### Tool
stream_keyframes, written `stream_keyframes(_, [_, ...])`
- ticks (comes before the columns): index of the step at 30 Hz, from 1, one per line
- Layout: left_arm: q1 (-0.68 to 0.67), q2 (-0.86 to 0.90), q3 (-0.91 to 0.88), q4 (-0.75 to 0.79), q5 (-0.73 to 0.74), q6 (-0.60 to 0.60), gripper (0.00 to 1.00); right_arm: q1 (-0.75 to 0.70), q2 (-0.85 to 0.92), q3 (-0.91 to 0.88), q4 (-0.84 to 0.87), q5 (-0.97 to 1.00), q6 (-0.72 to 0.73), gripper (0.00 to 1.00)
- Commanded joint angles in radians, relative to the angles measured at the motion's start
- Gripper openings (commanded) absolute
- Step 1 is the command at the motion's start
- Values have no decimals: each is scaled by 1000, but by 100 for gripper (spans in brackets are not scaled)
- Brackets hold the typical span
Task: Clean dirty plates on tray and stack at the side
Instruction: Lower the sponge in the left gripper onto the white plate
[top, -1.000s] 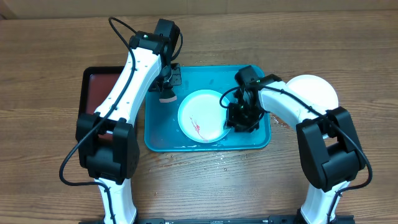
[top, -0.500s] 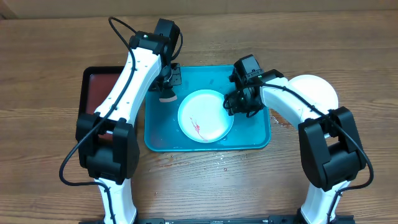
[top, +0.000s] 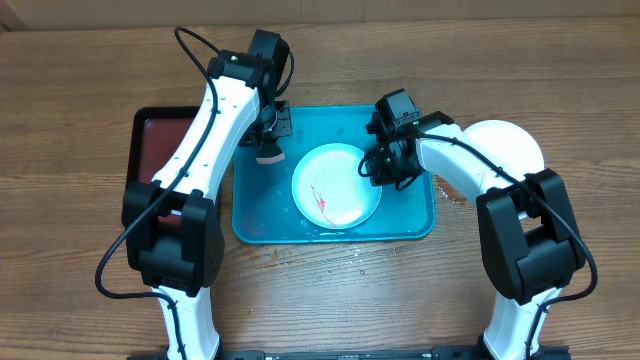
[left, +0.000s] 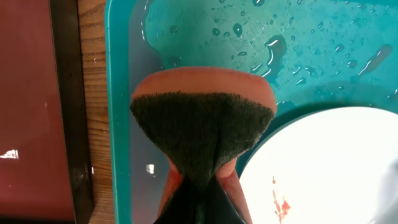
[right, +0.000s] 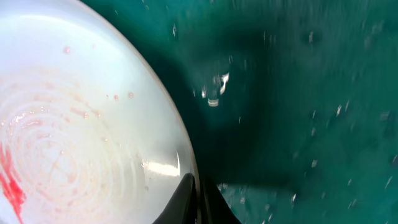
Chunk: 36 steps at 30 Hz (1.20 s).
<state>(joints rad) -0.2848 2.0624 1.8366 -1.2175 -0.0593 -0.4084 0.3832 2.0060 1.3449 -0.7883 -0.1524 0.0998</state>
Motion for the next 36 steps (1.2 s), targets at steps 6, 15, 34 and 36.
stream_keyframes(6, [-4, -5, -7, 19, 5, 27, 4, 6, 11, 3, -43, -132, 512, 4])
stream_keyframes(15, [-6, -5, -50, 22, 10, 55, 4, 67, 16, 3, 63, -18, 579, 4])
stream_keyframes(34, [-24, -5, -270, 244, 187, 397, 4, 81, 16, 3, 50, -58, 505, 4])
stream_keyframes(36, [-24, -5, -285, 246, 138, 356, 4, 95, 16, 3, 50, -58, 497, 4])
